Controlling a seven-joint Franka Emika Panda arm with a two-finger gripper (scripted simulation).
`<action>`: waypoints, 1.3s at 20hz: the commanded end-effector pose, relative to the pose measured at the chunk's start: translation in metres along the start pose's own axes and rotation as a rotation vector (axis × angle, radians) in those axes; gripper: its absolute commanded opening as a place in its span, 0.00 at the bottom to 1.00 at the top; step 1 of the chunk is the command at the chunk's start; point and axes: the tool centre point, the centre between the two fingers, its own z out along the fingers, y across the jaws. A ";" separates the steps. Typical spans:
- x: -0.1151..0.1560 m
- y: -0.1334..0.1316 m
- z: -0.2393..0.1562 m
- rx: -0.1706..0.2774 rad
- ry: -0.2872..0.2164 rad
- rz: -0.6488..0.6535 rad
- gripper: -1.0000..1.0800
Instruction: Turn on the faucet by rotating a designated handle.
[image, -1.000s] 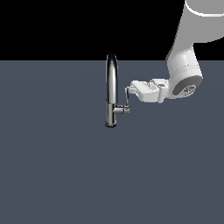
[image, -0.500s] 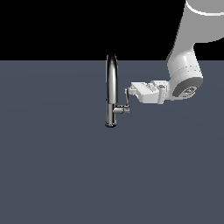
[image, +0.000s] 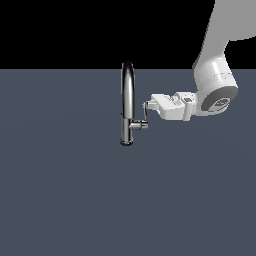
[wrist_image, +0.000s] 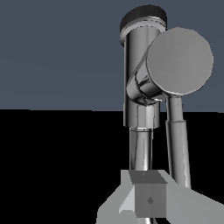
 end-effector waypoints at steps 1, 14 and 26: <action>-0.002 0.007 0.000 -0.004 -0.003 0.001 0.00; -0.001 0.033 -0.005 0.008 0.005 -0.001 0.00; 0.026 0.075 -0.001 -0.001 -0.001 0.000 0.00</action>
